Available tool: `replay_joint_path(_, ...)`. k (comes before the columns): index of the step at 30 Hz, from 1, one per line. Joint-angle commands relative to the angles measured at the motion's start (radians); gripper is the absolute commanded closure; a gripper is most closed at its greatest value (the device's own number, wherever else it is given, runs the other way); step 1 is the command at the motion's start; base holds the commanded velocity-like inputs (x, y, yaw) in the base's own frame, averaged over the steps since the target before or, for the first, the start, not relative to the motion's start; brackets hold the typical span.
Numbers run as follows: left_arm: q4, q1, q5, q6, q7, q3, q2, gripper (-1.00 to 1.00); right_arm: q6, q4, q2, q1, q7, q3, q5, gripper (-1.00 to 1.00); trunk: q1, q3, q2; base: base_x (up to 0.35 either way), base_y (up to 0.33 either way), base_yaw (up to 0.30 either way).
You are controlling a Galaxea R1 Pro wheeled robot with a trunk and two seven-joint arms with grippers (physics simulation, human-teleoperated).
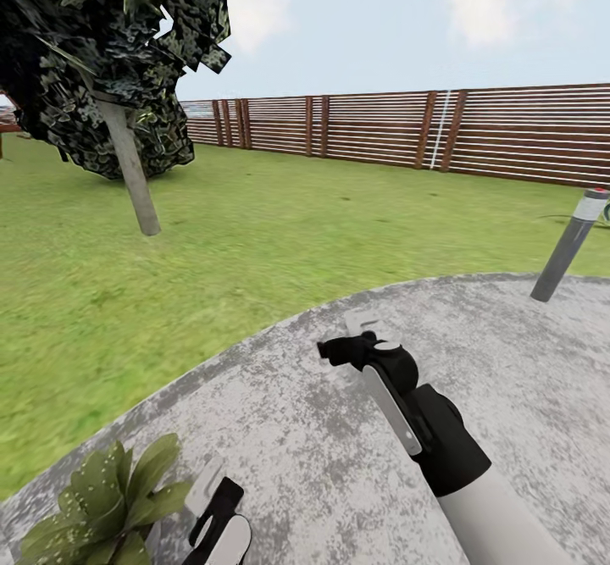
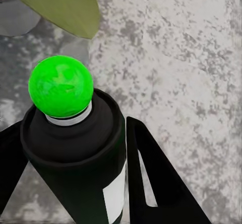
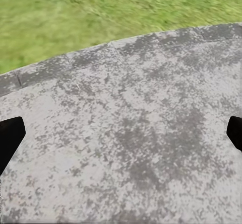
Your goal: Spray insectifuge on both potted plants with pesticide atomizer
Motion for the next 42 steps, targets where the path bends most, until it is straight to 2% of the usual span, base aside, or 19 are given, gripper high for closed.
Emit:
replay_joint_path(1, 0.000, 0.000, 0.012, -0.001, 0.001, 0.000, -0.001, 1.00, -0.001, 0.003, 0.001, 0.000, 0.002, 0.001, -0.002, -1.00, 0.000, 0.000, 0.000, 0.000, 0.000, 0.000)
replay_joint_path(6, 0.001, -0.001, 0.014, -0.042, 0.006, 0.000, 0.001, 1.00, 0.003, 0.003, 0.005, 0.001, 0.000, 0.004, -0.002, -1.00, 0.000, 0.000, 0.000, 0.036, -0.124, 0.019)
replay_joint_path(8, 0.001, -0.001, 0.011, -0.054, 0.061, -0.001, 0.001, 1.00, 0.004, 0.006, 0.005, 0.001, 0.002, 0.004, -0.004, -1.00, 0.000, 0.000, 0.000, 0.167, -0.288, 0.234)
replay_joint_path(10, 0.003, -0.001, 0.013, -0.055, 0.064, 0.000, 0.003, 1.00, 0.003, 0.006, 0.005, 0.001, 0.002, 0.004, -0.004, -1.00, 0.000, 0.000, 0.000, 0.201, -0.275, 0.263)
replay_joint_path(13, -0.002, -0.001, 0.010, -0.075, 0.104, 0.030, 0.005, 1.00, 0.006, 0.005, 0.004, 0.001, 0.019, 0.004, -0.004, -1.00, 0.000, 0.000, 0.000, 0.230, -0.248, 0.267)
replay_joint_path(20, -0.002, -0.001, 0.008, -0.077, 0.107, 0.030, 0.005, 1.00, 0.006, 0.006, 0.004, 0.001, 0.039, 0.004, -0.004, -1.00, 0.000, 0.000, 0.000, 0.231, -0.244, 0.267)
replay_joint_path(23, -0.014, -0.001, 0.008, -0.109, 0.125, 0.033, 0.005, 1.00, 0.005, 0.011, 0.004, 0.001, 0.040, 0.038, -0.002, -1.00, 0.000, 0.000, 0.000, 0.221, -0.235, 0.267)
replay_joint_path(26, -0.010, -0.001, 0.007, -0.118, 0.174, 0.026, 0.005, 1.00, 0.003, 0.011, 0.003, 0.000, 0.041, 0.043, -0.002, -1.00, 0.000, 0.000, 0.000, 0.199, -0.255, 0.267)
replay_joint_path(30, -0.004, -0.001, -0.006, -0.119, 0.183, 0.026, 0.007, 1.00, 0.002, 0.010, 0.003, 0.000, 0.041, 0.043, -0.002, -1.00, 0.000, 0.000, 0.000, 0.282, -0.103, 0.263)
replay_joint_path(31, -0.001, -0.001, -0.008, -0.117, 0.176, 0.029, 0.014, 1.00, 0.001, 0.009, 0.003, 0.000, 0.041, 0.043, -0.002, -1.00, 0.000, 0.000, 0.000, 0.316, -0.022, 0.111)
replay_joint_path(33, 0.013, -0.001, -0.002, -0.115, 0.166, 0.036, 0.044, 1.00, 0.001, 0.006, 0.002, 0.000, 0.041, 0.043, -0.002, -1.00, 0.000, 0.000, 0.000, 0.114, -0.015, 0.032)
replay_joint_path(34, 0.017, -0.001, 0.005, -0.113, 0.153, 0.042, 0.059, 1.00, 0.000, 0.006, 0.001, 0.000, 0.041, 0.043, -0.002, -1.00, 0.000, 0.000, 0.000, 0.017, -0.002, 0.005)
replay_joint_path(36, 0.019, -0.001, 0.035, -0.112, 0.140, 0.046, 0.065, 1.00, 0.000, 0.005, 0.000, 0.000, 0.041, 0.043, -0.002, -1.00, 0.000, 0.000, 0.000, 0.006, -0.001, 0.002)
replay_joint_path(37, 0.028, -0.011, 0.090, -0.096, 0.096, 0.052, 0.080, 1.00, 0.000, 0.003, -0.002, 0.000, 0.041, 0.043, -0.002, -1.00, 0.000, 0.000, 0.000, 0.000, 0.000, 0.000)
replay_joint_path(38, 0.072, -0.031, 0.149, -0.055, 0.019, 0.058, 0.097, 1.00, 0.000, 0.002, -0.004, 0.000, 0.041, 0.043, -0.002, -1.00, 0.000, 0.000, 0.000, 0.000, 0.000, 0.000)
replay_joint_path(39, 0.090, -0.040, 0.174, -0.044, -0.004, 0.066, 0.104, 1.00, 0.000, 0.001, -0.004, 0.001, 0.041, 0.043, -0.002, -1.00, 0.000, 0.000, 0.000, 0.000, 0.000, 0.000)
replay_joint_path(40, 0.097, -0.044, 0.183, -0.041, -0.012, 0.073, 0.107, 1.00, 0.000, 0.001, -0.004, 0.000, 0.041, 0.043, -0.002, -1.00, 0.000, 0.000, 0.000, 0.000, 0.000, 0.000)
replay_joint_path(42, 0.134, -0.057, 0.193, -0.035, -0.030, 0.116, 0.113, 1.00, 0.000, 0.001, -0.006, 0.000, 0.041, 0.043, -0.002, -1.00, 0.000, 0.000, 0.000, 0.000, 0.000, 0.000)
